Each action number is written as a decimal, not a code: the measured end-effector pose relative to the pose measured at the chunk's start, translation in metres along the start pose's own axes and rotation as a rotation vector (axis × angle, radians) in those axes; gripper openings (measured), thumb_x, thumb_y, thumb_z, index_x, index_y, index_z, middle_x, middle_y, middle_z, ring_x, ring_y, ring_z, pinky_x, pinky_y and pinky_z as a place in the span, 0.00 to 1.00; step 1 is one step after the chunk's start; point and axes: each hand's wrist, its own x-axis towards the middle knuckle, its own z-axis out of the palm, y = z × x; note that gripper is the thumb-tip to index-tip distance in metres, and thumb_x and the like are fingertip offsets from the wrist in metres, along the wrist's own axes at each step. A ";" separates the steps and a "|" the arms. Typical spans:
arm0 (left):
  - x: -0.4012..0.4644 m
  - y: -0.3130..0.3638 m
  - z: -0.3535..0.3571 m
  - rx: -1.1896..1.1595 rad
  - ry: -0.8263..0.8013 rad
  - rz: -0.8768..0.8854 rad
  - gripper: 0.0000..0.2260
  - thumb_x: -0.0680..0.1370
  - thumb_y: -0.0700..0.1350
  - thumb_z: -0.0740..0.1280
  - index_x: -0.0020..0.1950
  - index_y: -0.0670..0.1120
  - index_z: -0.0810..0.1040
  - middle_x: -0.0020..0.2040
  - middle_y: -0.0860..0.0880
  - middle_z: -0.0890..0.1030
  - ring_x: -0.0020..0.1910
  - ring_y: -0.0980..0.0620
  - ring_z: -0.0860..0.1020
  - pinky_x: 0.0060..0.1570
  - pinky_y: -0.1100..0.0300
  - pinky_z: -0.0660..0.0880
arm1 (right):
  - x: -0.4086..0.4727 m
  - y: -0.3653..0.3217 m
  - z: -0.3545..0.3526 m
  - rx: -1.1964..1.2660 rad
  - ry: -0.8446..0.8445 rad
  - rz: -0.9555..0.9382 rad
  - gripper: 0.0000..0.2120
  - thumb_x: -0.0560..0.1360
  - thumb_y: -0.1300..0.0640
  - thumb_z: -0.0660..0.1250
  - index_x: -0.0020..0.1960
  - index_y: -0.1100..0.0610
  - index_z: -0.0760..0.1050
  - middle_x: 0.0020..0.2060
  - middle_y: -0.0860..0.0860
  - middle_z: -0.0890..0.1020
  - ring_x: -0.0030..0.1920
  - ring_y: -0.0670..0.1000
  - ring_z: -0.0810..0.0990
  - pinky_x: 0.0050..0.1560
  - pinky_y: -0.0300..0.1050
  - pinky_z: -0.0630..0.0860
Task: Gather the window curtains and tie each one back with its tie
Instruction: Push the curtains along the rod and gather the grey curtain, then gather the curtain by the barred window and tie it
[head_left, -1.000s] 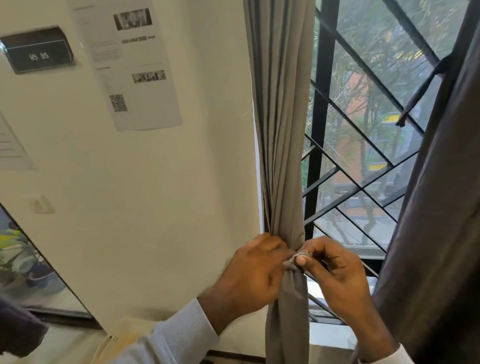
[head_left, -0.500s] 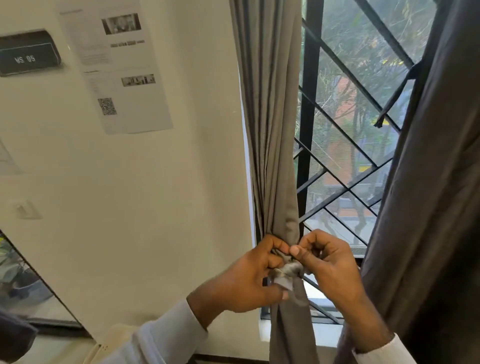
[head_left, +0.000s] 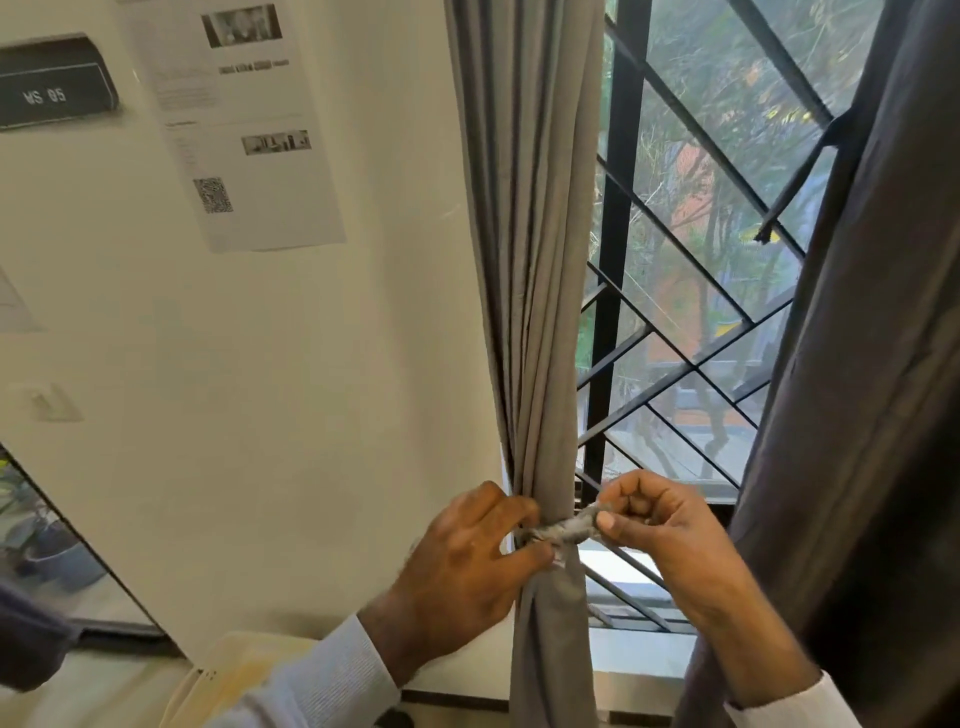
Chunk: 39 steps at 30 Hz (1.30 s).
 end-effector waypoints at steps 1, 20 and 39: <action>-0.005 0.001 0.002 0.008 -0.012 -0.009 0.05 0.81 0.45 0.75 0.56 0.52 0.87 0.58 0.47 0.83 0.52 0.49 0.75 0.48 0.58 0.69 | -0.001 0.001 0.003 -0.016 0.042 -0.010 0.06 0.75 0.74 0.72 0.51 0.68 0.80 0.41 0.63 0.87 0.43 0.60 0.86 0.48 0.48 0.85; -0.038 -0.014 -0.012 -0.191 -0.072 -0.076 0.11 0.79 0.43 0.75 0.60 0.52 0.81 0.54 0.51 0.73 0.57 0.50 0.71 0.57 0.58 0.62 | 0.014 -0.015 0.039 0.032 0.326 -0.029 0.17 0.74 0.78 0.71 0.52 0.61 0.72 0.40 0.68 0.86 0.42 0.65 0.89 0.43 0.45 0.84; -0.010 -0.081 0.011 -0.188 -0.069 0.072 0.07 0.78 0.48 0.75 0.55 0.56 0.84 0.48 0.57 0.73 0.50 0.53 0.72 0.47 0.60 0.66 | 0.061 -0.023 0.031 -0.625 0.431 -0.126 0.14 0.74 0.63 0.79 0.50 0.50 0.77 0.39 0.49 0.88 0.42 0.46 0.85 0.45 0.42 0.77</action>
